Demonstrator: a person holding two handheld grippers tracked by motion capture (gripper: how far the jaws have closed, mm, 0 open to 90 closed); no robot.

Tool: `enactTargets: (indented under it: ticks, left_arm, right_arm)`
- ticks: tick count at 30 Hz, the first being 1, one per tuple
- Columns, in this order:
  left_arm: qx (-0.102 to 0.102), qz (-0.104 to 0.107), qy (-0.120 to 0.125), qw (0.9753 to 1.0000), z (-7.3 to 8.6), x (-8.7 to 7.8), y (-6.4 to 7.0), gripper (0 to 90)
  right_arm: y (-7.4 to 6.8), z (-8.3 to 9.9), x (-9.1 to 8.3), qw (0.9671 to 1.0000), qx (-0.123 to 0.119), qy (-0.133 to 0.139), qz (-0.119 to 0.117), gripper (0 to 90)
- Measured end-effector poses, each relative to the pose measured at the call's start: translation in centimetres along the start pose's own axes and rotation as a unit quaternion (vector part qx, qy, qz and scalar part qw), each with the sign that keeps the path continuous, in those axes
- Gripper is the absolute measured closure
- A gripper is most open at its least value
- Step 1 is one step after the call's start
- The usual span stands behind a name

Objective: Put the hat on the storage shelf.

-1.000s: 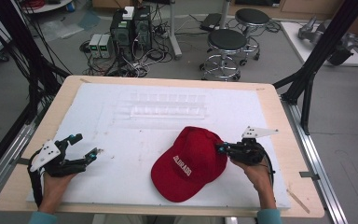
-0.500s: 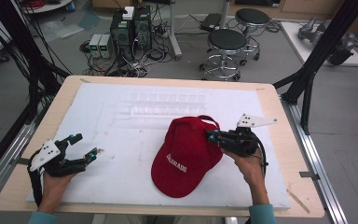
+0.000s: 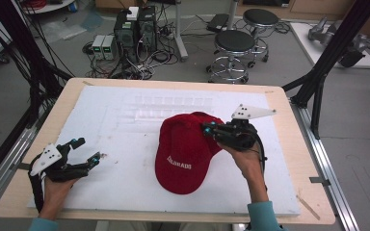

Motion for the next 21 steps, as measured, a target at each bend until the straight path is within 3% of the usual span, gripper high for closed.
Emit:
enactTargets:
  ticks: [7, 21]
  left_arm:
    - [-0.001, 0.000, -0.001, 1.0000, 0.0, 0.0, 0.0, 16.2]
    - [-0.004, 0.000, -0.002, 1.0000, 0.0, 0.0, -0.1, 16.3]
  right_arm:
    - [-0.4, -1.6, 0.4, 0.9997, 0.000, 0.002, 0.024, 87.6]
    - [-1.9, -5.0, 0.3, 0.9977, 0.010, 0.037, 0.057, 87.6]
Point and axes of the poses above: each handheld gripper's, and its own axes: x roughly forward along the jaws, z roughly out of its underside, y roughly to its right, the point moved 6 cm from there along x, roughly forward along the jaws, and after that the axes turned 14 degrees about -y, right-handed, at the moved point
